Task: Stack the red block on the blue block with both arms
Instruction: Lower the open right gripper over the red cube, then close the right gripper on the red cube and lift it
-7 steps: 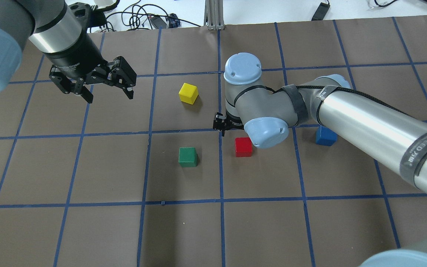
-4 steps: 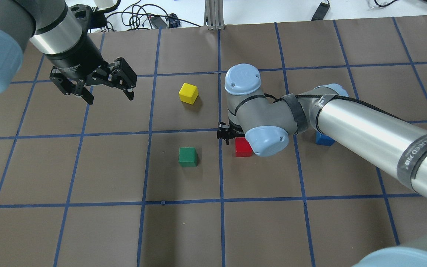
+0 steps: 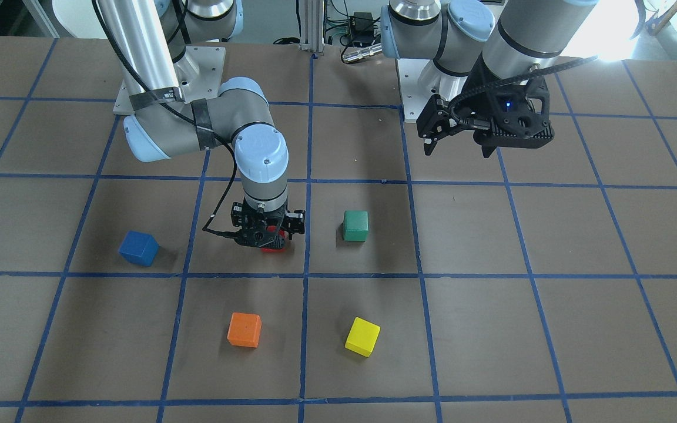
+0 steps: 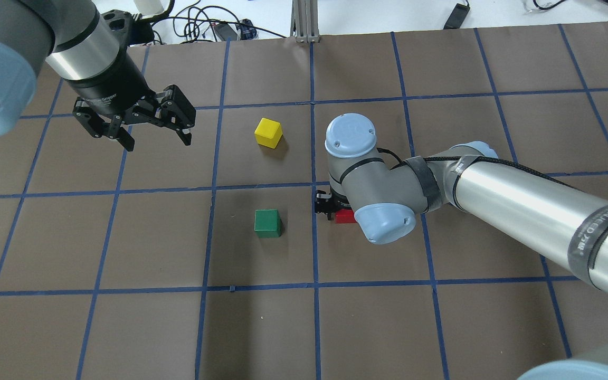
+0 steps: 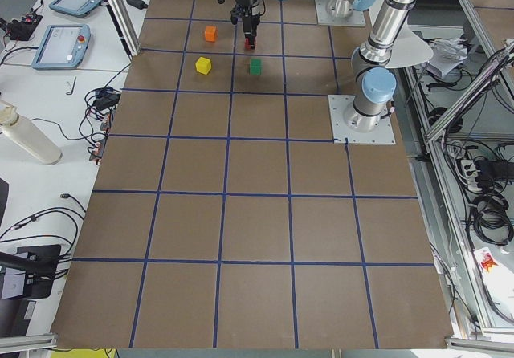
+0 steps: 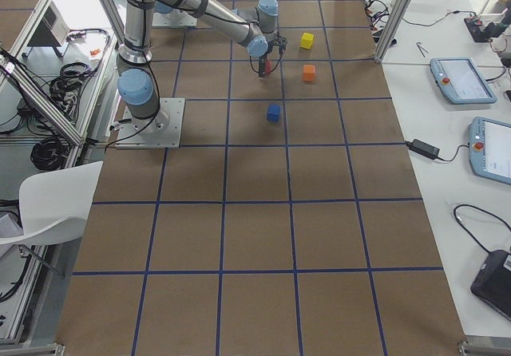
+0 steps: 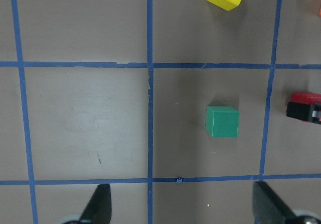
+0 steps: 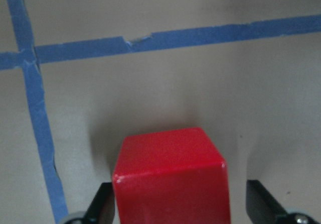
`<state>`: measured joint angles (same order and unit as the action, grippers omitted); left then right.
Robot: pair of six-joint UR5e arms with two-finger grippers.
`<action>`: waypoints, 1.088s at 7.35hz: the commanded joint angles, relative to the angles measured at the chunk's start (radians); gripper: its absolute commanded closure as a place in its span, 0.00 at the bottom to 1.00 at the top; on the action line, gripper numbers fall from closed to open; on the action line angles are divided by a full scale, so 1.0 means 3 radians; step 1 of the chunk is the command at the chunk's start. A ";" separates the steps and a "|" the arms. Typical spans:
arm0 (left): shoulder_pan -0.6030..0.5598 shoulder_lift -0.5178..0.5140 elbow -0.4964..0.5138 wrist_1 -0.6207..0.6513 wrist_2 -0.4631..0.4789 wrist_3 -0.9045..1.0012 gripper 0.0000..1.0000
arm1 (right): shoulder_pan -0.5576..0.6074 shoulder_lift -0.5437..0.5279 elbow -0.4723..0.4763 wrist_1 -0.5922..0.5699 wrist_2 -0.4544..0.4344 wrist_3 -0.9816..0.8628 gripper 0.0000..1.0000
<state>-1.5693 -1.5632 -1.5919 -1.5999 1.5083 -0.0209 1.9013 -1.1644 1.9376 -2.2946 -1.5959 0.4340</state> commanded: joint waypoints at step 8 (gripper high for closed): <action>-0.0005 -0.0030 -0.0011 0.0223 0.0009 0.0034 0.00 | -0.1192 -0.0981 -0.0083 0.0746 -0.0034 -0.1276 0.88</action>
<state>-1.5705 -1.5686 -1.5924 -1.5742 1.5102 -0.0161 1.6265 -1.4360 1.9113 -2.0912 -1.6018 0.1256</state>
